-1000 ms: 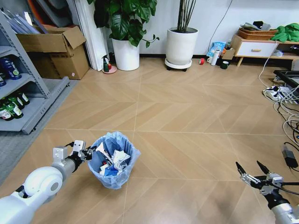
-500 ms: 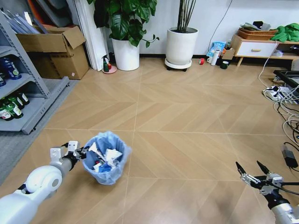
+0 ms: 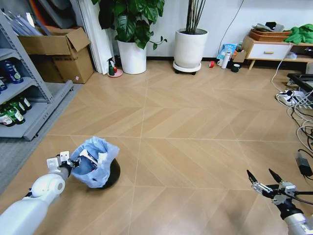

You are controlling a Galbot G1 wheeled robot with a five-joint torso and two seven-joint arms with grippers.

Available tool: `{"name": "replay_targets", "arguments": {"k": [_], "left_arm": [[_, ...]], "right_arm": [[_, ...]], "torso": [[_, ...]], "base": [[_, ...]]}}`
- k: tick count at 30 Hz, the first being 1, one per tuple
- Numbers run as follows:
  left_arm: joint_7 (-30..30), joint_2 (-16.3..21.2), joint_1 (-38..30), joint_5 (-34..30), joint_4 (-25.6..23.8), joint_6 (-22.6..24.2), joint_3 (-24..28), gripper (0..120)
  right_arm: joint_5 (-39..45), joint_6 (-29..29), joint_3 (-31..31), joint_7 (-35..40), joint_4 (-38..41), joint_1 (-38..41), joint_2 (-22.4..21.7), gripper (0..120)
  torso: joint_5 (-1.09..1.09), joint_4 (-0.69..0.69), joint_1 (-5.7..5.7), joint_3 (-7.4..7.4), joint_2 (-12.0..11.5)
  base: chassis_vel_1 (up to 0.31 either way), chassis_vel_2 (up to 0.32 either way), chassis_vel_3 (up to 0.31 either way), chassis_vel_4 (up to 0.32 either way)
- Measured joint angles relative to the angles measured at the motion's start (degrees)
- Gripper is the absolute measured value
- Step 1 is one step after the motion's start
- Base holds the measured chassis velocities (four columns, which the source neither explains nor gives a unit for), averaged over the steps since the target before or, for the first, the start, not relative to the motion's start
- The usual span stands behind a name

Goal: Pick up the trash bin and place the garbage on the floor into it.

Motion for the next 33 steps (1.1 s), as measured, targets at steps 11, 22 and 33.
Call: {"name": "replay_targets", "arguments": {"k": [11, 22, 33], "left_arm": [[-3.54, 5.48, 1.81, -3.25, -12.57, 1.95, -2.77, 97], [-4.33, 5.55, 2.67, -3.96, -20.13, 1.92, -8.53, 100], [-2.61, 2.13, 12.33, -0.11, -25.12, 0.02, -20.32, 100]], "right_arm": [[0.00, 0.00, 0.00, 0.00, 0.00, 0.00, 0.00, 100], [0.00, 0.00, 0.00, 0.00, 0.00, 0.00, 0.00, 100], [0.00, 0.00, 0.00, 0.00, 0.00, 0.00, 0.00, 100]], "torso": [[-0.01, 0.02, 0.00, 0.00, 0.00], [-0.02, 0.01, 0.00, 0.00, -0.01], [-0.02, 0.02, -0.01, 0.00, -0.02]], "base": [[0.000, 0.000, 0.000, 0.000], [0.000, 0.000, 0.000, 0.000], [0.000, 0.000, 0.000, 0.000]]}}
